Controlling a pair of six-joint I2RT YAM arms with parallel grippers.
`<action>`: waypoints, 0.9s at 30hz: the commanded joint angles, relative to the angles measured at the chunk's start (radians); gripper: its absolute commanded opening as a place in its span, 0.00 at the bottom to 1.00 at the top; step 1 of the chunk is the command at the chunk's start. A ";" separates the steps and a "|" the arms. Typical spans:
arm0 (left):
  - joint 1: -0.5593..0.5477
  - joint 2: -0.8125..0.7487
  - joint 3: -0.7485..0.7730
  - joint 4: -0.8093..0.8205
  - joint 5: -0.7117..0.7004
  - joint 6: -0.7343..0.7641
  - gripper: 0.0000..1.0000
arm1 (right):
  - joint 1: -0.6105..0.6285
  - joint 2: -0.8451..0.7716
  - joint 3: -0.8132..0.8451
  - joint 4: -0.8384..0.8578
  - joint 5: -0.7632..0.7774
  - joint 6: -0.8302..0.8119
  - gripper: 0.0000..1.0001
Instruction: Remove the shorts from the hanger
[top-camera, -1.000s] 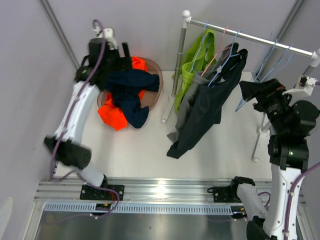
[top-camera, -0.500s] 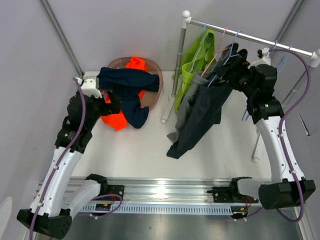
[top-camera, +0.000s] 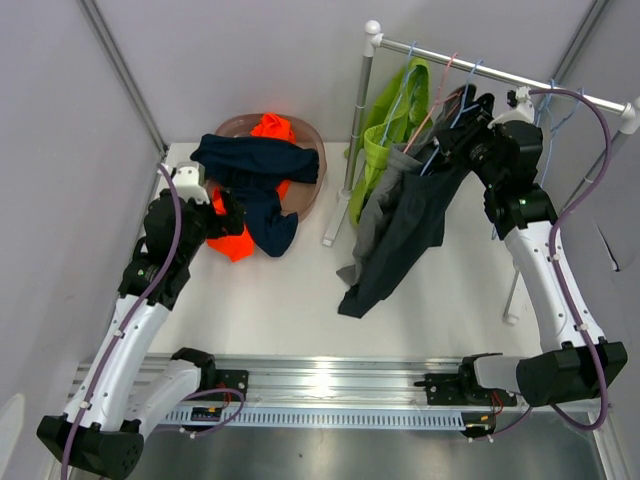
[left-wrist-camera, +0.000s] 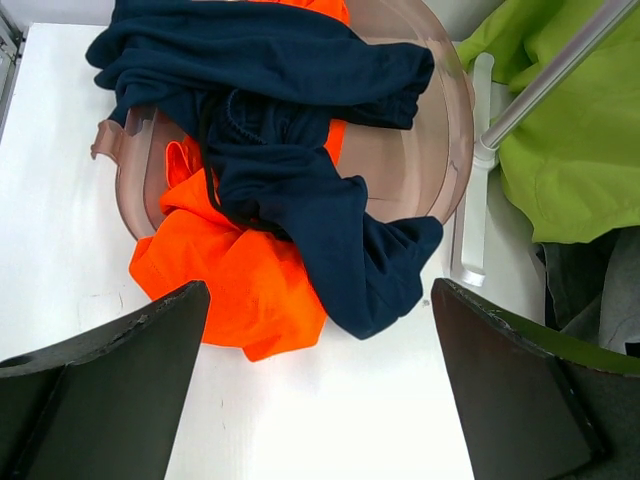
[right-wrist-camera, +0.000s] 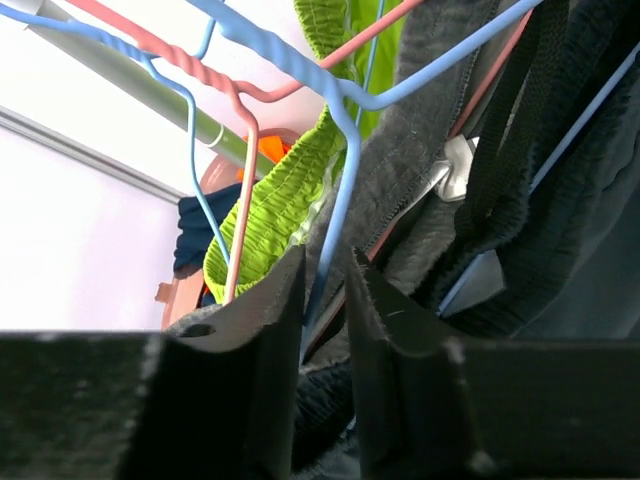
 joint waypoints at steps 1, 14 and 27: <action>0.001 -0.019 -0.008 0.046 0.001 0.000 0.99 | 0.004 -0.006 0.008 0.039 0.032 -0.016 0.17; -0.247 -0.094 0.173 0.135 0.381 -0.021 0.99 | 0.004 -0.188 0.050 -0.044 0.081 -0.013 0.00; -0.672 0.220 0.119 0.615 0.477 -0.124 0.99 | 0.023 -0.319 0.067 -0.074 0.039 0.116 0.00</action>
